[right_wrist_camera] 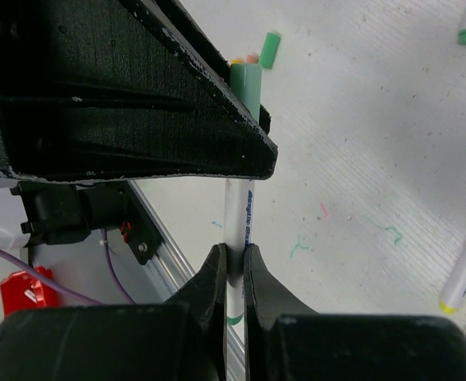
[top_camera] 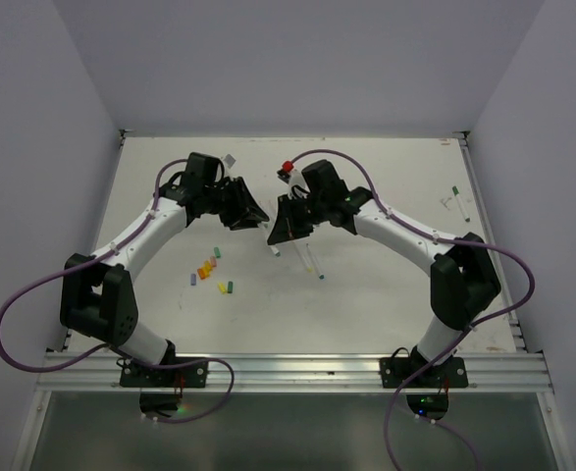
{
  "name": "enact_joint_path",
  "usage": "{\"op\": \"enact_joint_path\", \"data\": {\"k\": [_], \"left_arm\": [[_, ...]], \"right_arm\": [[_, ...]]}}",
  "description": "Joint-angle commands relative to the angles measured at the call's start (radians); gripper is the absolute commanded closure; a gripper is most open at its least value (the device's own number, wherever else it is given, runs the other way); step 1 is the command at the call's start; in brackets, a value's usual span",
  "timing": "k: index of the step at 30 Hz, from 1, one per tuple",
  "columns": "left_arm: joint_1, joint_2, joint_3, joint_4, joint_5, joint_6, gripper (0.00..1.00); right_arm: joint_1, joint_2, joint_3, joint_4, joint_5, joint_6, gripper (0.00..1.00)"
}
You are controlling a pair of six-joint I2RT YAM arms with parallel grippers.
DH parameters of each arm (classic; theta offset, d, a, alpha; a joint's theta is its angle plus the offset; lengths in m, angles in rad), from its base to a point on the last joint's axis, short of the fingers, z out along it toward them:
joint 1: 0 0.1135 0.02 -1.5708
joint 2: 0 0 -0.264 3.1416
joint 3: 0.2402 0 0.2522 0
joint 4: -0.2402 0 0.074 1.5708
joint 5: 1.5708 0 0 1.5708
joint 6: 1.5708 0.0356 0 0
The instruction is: Open the pen caps
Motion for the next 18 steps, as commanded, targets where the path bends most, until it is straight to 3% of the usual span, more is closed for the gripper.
{"op": "enact_joint_path", "data": {"k": [1,5,11,14,15,16,18], "left_arm": [[0.005,-0.004,-0.003,0.017,0.041,-0.013,0.62],[0.008,-0.007,-0.003,0.007,0.027,-0.010,0.65],[0.017,-0.007,-0.008,0.003,0.024,-0.007,0.78],[0.019,-0.005,-0.010,0.007,0.029,-0.007,0.89],[0.019,-0.005,-0.011,0.007,0.027,-0.006,0.98],[0.019,-0.007,-0.011,0.006,0.030,-0.006,1.00],[0.019,-0.008,-0.016,0.009,0.036,-0.006,1.00]], "right_arm": [[0.013,-0.027,-0.013,0.032,-0.026,0.010,1.00],[0.017,-0.030,-0.016,0.032,-0.025,0.013,1.00],[0.023,-0.030,-0.014,0.032,-0.021,0.013,1.00],[0.025,-0.030,-0.013,0.032,-0.021,0.013,1.00],[0.025,-0.030,-0.011,0.033,-0.021,0.013,1.00],[0.026,-0.028,-0.010,0.032,-0.020,0.012,0.96],[0.026,-0.025,0.000,0.036,-0.014,0.012,0.74]]}}
